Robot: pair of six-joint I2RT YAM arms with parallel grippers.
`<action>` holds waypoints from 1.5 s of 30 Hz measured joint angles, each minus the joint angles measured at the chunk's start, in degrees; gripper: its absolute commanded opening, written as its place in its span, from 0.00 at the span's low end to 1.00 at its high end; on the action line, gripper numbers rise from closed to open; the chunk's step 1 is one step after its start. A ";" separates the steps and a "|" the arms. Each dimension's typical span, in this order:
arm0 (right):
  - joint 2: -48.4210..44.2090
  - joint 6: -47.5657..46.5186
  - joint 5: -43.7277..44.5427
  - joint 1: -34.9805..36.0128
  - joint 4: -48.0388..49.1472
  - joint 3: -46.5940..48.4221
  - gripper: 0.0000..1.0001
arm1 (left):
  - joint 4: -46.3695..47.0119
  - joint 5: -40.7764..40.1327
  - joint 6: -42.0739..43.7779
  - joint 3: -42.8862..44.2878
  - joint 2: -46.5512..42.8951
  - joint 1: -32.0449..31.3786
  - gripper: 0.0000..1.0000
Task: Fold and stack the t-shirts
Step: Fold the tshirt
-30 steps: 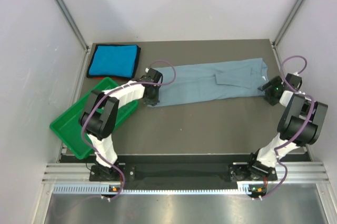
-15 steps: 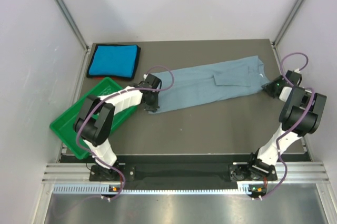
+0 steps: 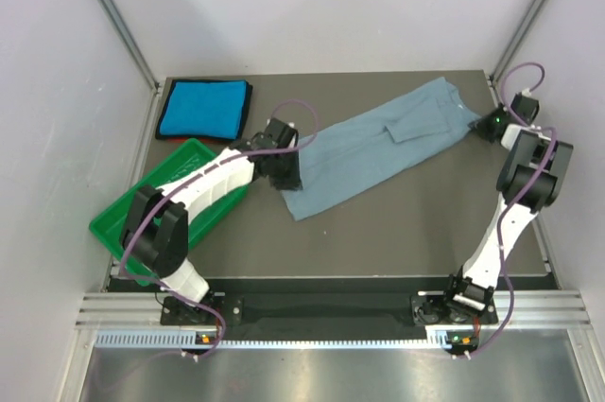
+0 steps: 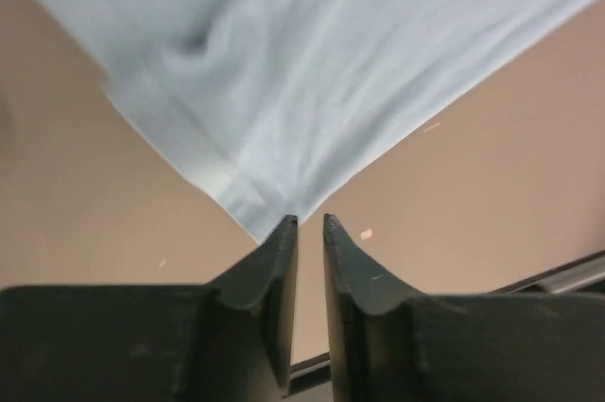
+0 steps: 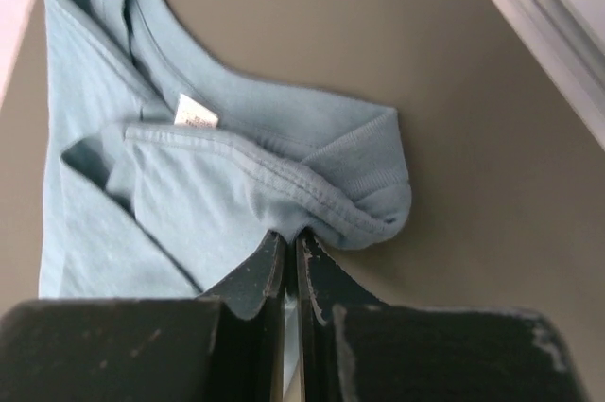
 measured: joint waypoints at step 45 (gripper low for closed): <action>-47.08 39.60 14.43 56.92 -13.44 -40.48 0.56 | -8.41 2.84 26.16 33.66 30.69 16.76 0.41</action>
